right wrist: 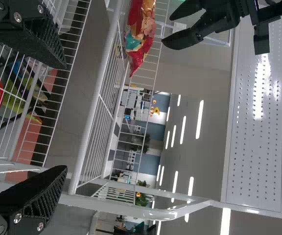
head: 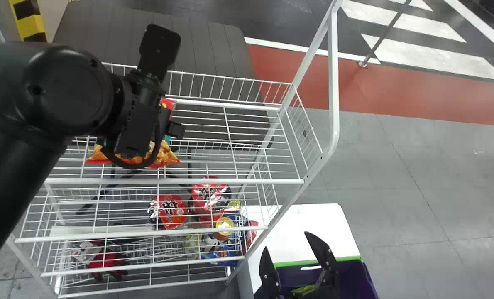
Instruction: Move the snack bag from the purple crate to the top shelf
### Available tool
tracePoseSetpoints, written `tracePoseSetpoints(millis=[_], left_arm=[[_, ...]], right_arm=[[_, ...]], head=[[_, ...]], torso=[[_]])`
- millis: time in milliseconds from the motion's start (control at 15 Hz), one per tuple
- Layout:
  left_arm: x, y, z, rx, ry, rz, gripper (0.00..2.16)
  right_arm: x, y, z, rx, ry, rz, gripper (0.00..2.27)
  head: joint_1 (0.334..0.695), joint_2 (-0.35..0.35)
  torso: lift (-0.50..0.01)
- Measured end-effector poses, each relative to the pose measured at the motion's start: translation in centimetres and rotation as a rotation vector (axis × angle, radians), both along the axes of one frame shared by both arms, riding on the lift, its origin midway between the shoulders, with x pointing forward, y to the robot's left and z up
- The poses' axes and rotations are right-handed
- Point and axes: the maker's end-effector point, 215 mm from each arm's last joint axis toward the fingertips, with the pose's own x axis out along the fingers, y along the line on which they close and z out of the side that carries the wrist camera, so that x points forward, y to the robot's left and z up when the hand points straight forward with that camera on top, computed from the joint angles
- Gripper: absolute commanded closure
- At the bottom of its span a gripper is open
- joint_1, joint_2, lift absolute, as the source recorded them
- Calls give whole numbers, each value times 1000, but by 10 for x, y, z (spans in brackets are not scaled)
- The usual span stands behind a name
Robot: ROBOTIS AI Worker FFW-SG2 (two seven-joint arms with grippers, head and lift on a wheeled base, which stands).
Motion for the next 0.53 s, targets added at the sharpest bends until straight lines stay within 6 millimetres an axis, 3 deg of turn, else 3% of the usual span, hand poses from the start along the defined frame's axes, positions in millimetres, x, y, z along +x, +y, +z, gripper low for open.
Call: tracePoseSetpoints(millis=[267, 533], left_arm=[[5, 8, -4, 20, -9, 26, 218], [8, 17, -19, 25, 15, 55, 221]], right_arm=[[-1, 2, 1, -1, -4, 5, 83], [-3, 3, 3, -2, -16, 8, 83]], head=[[695, -343], [695, -329]], torso=[[0], [0]])
